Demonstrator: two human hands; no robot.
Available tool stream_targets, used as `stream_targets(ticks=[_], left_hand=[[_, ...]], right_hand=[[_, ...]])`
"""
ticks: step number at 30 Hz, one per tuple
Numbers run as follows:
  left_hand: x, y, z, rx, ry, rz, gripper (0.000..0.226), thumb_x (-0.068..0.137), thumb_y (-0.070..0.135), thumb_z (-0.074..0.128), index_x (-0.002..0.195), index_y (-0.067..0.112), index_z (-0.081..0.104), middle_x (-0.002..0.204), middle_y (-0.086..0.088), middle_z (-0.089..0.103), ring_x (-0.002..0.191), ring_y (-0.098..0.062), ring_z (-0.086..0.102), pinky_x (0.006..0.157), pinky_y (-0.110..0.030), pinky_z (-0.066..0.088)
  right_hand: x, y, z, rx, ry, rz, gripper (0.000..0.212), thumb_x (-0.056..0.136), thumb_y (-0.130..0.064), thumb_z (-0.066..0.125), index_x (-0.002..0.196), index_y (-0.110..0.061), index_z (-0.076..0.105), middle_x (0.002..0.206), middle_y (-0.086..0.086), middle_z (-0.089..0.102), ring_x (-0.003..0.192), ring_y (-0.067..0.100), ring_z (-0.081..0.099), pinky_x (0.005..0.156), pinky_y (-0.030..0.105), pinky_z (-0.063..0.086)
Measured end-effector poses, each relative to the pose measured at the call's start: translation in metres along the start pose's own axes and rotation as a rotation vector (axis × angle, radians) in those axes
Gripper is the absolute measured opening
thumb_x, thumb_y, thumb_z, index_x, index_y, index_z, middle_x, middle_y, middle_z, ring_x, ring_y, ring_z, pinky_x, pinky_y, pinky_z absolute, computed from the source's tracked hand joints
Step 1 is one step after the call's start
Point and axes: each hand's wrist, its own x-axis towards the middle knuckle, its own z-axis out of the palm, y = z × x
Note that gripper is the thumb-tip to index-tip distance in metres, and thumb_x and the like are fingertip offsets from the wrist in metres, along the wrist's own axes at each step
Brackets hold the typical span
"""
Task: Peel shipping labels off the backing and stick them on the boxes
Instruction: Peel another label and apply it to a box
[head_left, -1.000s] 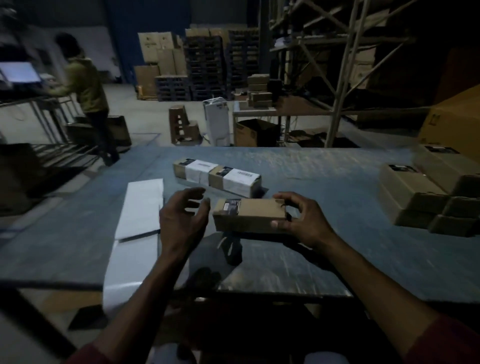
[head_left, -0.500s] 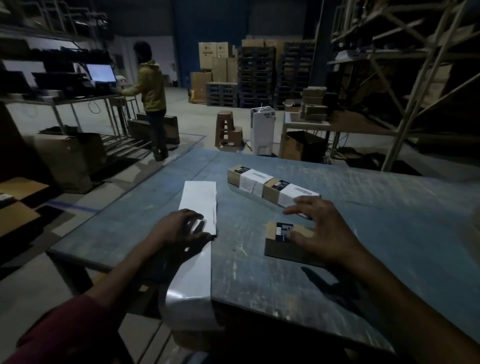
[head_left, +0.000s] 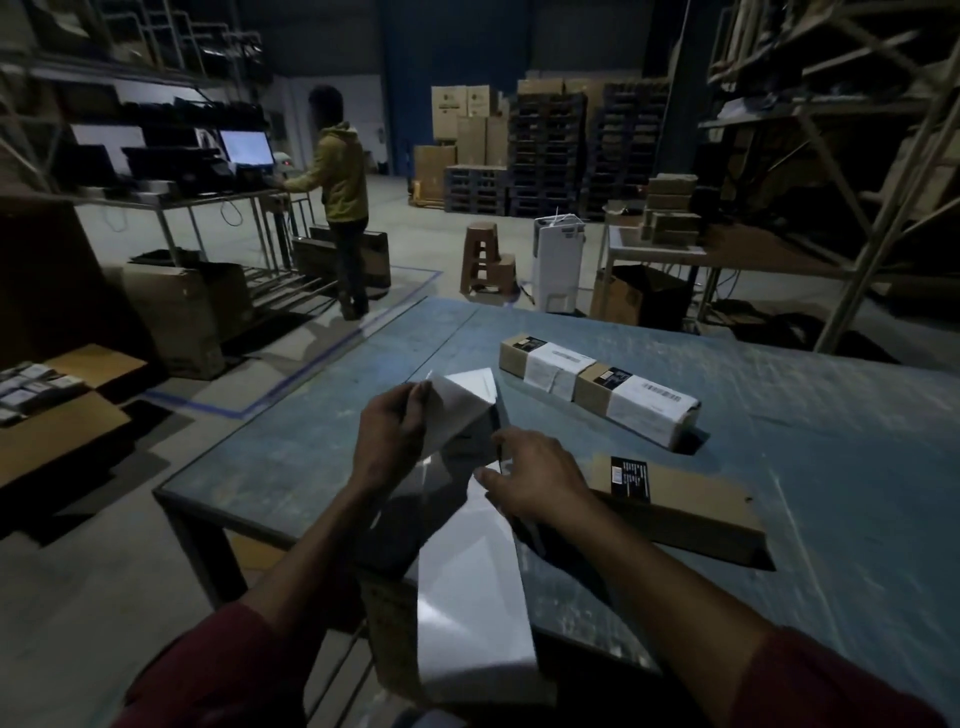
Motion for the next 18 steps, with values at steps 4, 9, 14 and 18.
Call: stream_targets(ticks=[4, 9, 14, 18], left_hand=[[0.039, 0.033, -0.012, 0.205, -0.169, 0.099, 0.029, 0.108, 0.032, 0.051, 0.104, 0.015, 0.075, 0.096, -0.004, 0.071, 0.08, -0.014, 0.062, 0.065, -0.024, 0.04], [0.093, 0.076, -0.018, 0.429, -0.526, 0.196, 0.029, 0.109, 0.025, 0.05, 0.102, 0.012, 0.074, 0.105, -0.009, 0.074, 0.086, -0.012, 0.067, 0.071, -0.024, 0.051], [0.13, 0.092, -0.018, 0.305, -0.336, 0.149, 0.036, 0.106, 0.042, 0.052, 0.122, 0.014, 0.071, 0.116, -0.008, 0.073, 0.097, -0.017, 0.067, 0.08, -0.036, 0.055], [0.122, 0.065, -0.024, 0.138, 0.282, 0.173, 0.049, 0.104, 0.055, 0.049, 0.131, 0.017, 0.065, 0.118, -0.005, 0.073, 0.102, -0.016, 0.068, 0.075, -0.028, 0.046]], right_hand=[[0.024, 0.004, 0.009, 0.027, -0.001, 0.081, 0.07, 0.086, -0.054, 0.073, 0.142, -0.024, 0.046, 0.137, 0.012, 0.062, 0.125, 0.036, 0.06, 0.098, 0.045, 0.053], [0.06, -0.003, -0.005, 0.29, 0.199, 0.043, 0.109, 0.077, -0.029, 0.083, 0.162, -0.03, 0.015, 0.164, 0.01, 0.03, 0.147, 0.034, 0.031, 0.117, 0.052, 0.038], [0.101, -0.003, -0.029, 0.428, 0.138, -0.07, 0.033, 0.086, -0.023, 0.083, 0.118, -0.015, 0.075, 0.115, 0.006, 0.077, 0.109, 0.026, 0.071, 0.093, 0.044, 0.058], [0.132, -0.023, -0.054, 0.65, 0.106, -0.013, 0.043, 0.092, -0.016, 0.079, 0.131, -0.009, 0.064, 0.12, 0.006, 0.069, 0.11, 0.025, 0.065, 0.09, 0.044, 0.059]])
